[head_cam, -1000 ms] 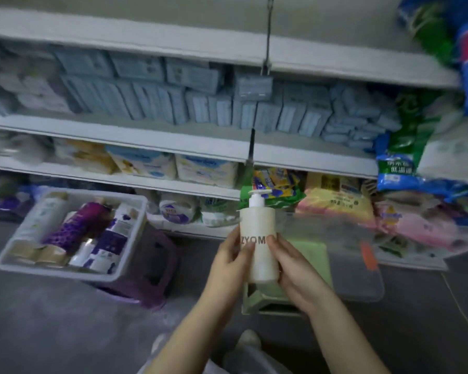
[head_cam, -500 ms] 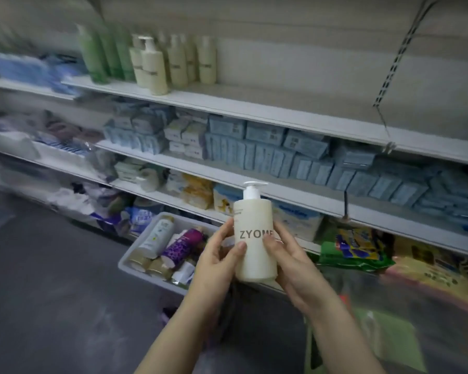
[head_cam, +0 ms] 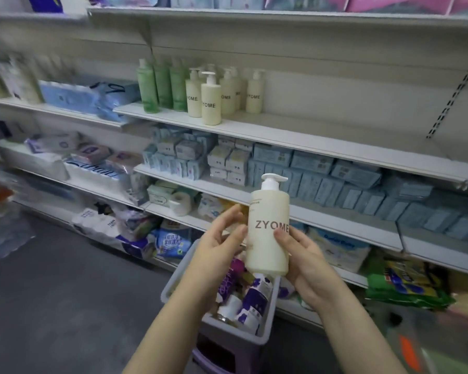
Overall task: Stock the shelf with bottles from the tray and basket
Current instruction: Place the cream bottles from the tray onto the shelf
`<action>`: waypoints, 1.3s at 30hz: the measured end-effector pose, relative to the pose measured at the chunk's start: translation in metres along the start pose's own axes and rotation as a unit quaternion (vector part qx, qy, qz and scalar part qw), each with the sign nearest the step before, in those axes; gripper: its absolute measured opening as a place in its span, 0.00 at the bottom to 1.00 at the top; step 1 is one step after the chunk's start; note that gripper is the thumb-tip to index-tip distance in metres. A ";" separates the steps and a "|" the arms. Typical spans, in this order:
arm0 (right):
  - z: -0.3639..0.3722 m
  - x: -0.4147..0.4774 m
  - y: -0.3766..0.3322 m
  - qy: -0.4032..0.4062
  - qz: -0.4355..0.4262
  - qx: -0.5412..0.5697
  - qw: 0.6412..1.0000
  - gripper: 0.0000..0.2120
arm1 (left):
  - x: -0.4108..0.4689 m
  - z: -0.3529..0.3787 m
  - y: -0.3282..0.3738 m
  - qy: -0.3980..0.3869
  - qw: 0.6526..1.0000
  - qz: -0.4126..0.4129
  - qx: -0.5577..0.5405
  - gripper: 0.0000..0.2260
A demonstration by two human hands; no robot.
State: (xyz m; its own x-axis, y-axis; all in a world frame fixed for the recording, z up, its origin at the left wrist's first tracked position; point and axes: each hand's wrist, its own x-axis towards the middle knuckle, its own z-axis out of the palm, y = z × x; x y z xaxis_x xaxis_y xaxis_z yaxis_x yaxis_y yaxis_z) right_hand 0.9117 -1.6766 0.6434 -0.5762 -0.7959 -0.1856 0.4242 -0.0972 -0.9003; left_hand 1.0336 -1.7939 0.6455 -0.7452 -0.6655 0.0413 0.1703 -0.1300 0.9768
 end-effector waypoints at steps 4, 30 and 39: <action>0.007 0.047 -0.022 0.010 -0.047 -0.008 0.999 0.46 | 0.053 -0.016 0.025 0.020 0.998 0.042 0.030 0.19; 0.076 0.354 -0.114 0.143 -0.228 -0.111 0.957 0.28 | 0.413 -0.116 0.072 0.022 0.977 0.143 0.155 0.27; 0.103 0.436 -0.104 0.211 -0.244 -0.197 0.926 0.22 | 0.516 -0.165 0.049 -0.078 0.967 0.137 0.203 0.32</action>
State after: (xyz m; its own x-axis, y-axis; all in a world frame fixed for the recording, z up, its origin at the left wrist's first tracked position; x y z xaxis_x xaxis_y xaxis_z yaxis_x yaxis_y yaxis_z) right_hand 0.6882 -2.0753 0.6969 -0.8894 -0.4018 0.2181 -0.1977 -0.0921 -0.9759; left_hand 0.7639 -2.2653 0.6797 -0.8013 -0.5115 0.3102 0.1319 0.3547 0.9256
